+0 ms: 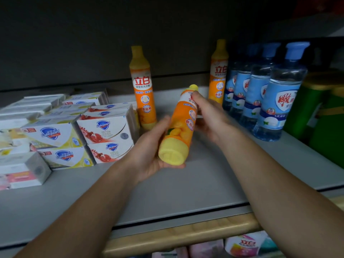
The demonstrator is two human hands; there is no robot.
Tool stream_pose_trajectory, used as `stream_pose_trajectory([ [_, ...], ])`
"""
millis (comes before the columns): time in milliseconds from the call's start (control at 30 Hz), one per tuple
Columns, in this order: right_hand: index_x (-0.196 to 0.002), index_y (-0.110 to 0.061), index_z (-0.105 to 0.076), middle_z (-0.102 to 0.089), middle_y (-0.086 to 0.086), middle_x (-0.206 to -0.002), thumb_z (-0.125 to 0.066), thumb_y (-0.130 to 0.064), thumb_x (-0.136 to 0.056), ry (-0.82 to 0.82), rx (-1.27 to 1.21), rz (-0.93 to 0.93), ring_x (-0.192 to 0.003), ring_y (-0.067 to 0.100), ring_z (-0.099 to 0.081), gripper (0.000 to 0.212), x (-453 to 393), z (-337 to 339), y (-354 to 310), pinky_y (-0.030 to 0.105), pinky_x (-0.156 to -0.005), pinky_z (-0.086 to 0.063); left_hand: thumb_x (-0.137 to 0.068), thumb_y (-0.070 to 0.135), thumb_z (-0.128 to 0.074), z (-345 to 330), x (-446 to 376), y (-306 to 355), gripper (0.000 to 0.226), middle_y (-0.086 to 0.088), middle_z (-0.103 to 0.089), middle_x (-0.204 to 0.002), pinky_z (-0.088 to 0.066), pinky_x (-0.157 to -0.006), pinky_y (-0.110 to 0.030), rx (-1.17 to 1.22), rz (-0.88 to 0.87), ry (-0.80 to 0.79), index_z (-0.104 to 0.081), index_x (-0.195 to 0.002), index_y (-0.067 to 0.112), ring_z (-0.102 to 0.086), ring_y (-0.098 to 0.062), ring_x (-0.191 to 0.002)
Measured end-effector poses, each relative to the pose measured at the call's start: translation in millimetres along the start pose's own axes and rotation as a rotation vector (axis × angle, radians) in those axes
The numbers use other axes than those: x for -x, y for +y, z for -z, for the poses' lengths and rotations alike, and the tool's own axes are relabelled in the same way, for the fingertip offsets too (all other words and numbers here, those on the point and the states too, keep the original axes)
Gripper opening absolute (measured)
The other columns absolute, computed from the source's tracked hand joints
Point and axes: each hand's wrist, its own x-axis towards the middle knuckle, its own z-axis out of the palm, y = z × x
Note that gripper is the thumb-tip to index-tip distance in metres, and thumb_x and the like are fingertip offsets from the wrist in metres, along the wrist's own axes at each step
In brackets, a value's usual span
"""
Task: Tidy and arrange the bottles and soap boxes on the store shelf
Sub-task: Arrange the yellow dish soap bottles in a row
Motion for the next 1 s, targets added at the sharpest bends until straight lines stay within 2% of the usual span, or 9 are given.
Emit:
stream_pose_trajectory([
  [133, -0.107, -0.023, -0.059, -0.073, 0.0, -0.09, -0.067, -0.06, -0.08, 0.131, 0.17, 0.095, -0.07, 0.011, -0.073, 0.047, -3.2, 2.8, 3.9, 0.03, -0.054, -0.059, -0.055, 0.036, -0.077, -3.6, 0.9, -7.3, 0.055, -0.015, -0.069, -0.099, -0.056, -0.057, -0.038, -0.139, -0.103, 0.102, -0.064, -0.104, 0.016, -0.07, -0.026, -0.079],
  [233, -0.102, -0.021, -0.062, -0.075, 0.001, -0.085, -0.061, -0.059, -0.086, 0.088, 0.14, 0.071, -0.075, 0.015, -0.074, 0.041, -5.2, 1.6, 3.2, 0.036, -0.065, -0.061, -0.066, 0.027, -0.072, -2.5, 3.7, -2.3, 0.044, -0.019, -0.07, -0.101, -0.057, -0.056, -0.036, -0.013, -0.053, 0.026, -0.063, -0.106, 0.011, -0.07, -0.028, -0.073],
  [367, -0.094, -0.016, -0.06, -0.073, -0.002, -0.064, -0.055, -0.05, -0.095, -0.02, -0.015, -0.025, -0.065, 0.015, -0.074, 0.034, -5.4, -0.9, 1.1, 0.034, -0.054, -0.058, -0.07, 0.031, -0.065, 2.9, 6.6, 2.0, 0.045, -0.024, -0.069, -0.102, -0.057, -0.054, -0.032, 0.181, -0.002, -0.087, -0.062, -0.108, 0.006, -0.069, -0.028, -0.069],
  [500, -0.093, -0.014, -0.06, -0.072, -0.001, -0.062, -0.058, -0.048, -0.093, -0.027, -0.036, -0.066, -0.061, 0.013, -0.073, 0.034, -3.8, 1.1, 4.2, 0.031, -0.05, -0.056, -0.071, 0.037, -0.065, 4.4, 5.3, 1.6, 0.035, -0.027, -0.068, -0.101, -0.059, -0.055, -0.033, 0.17, -0.013, -0.132, -0.078, -0.085, 0.008, -0.069, -0.03, -0.067],
  [600, -0.094, -0.015, -0.061, -0.074, 0.001, -0.066, -0.059, -0.049, -0.093, -0.018, -0.042, -0.061, -0.064, 0.015, -0.073, 0.034, -1.9, -0.1, 3.5, 0.032, -0.052, -0.056, -0.07, 0.036, -0.071, 6.4, 3.9, 0.3, 0.034, -0.026, -0.069, -0.103, -0.059, -0.056, -0.034, 0.145, -0.02, -0.153, -0.078, -0.089, 0.009, -0.07, -0.031, -0.07],
  [733, -0.1, -0.023, -0.066, -0.075, -0.001, -0.082, -0.057, -0.046, -0.091, 0.025, -0.062, 0.149, -0.08, 0.017, -0.074, 0.026, 3.6, -3.4, -5.9, 0.036, -0.068, -0.059, -0.071, 0.025, -0.073, 3.5, -1.2, -7.8, 0.034, -0.013, -0.072, -0.106, -0.06, -0.068, -0.039, -0.165, -0.217, -0.028, -0.068, -0.104, 0.017, -0.071, -0.027, -0.087],
  [833, -0.113, -0.035, -0.062, -0.073, -0.005, -0.097, -0.053, -0.041, -0.091, -0.035, 0.004, 0.403, -0.09, 0.011, -0.072, 0.024, 17.8, -2.9, -17.2, 0.026, -0.071, -0.056, -0.071, 0.031, -0.081, 0.1, -2.0, -11.7, 0.04, 0.004, -0.073, -0.107, -0.057, -0.077, -0.026, -0.523, -0.416, 0.037, -0.065, -0.107, 0.03, -0.07, -0.012, -0.097],
  [900, -0.121, -0.038, -0.055, -0.069, -0.008, -0.106, -0.051, -0.038, -0.093, -0.076, 0.053, 0.551, -0.095, 0.007, -0.069, 0.028, 30.0, -2.8, -23.8, 0.02, -0.073, -0.054, -0.068, 0.035, -0.074, 0.2, -0.1, -10.7, 0.042, 0.014, -0.072, -0.104, -0.053, -0.074, -0.016, -0.584, -0.481, 0.035, -0.061, -0.108, 0.036, -0.068, -0.006, -0.097],
  [1000, -0.133, -0.031, -0.046, -0.062, -0.006, -0.12, -0.047, -0.032, -0.096, -0.121, 0.102, 0.699, -0.105, 0.006, -0.065, 0.037, 41.6, -2.2, -28.9, 0.022, -0.079, -0.054, -0.071, 0.035, -0.073, 2.8, -2.4, -11.2, 0.052, 0.016, -0.069, -0.112, -0.053, -0.08, -0.016, -0.672, -0.54, 0.054, -0.057, -0.12, 0.033, -0.066, -0.004, -0.103],
])
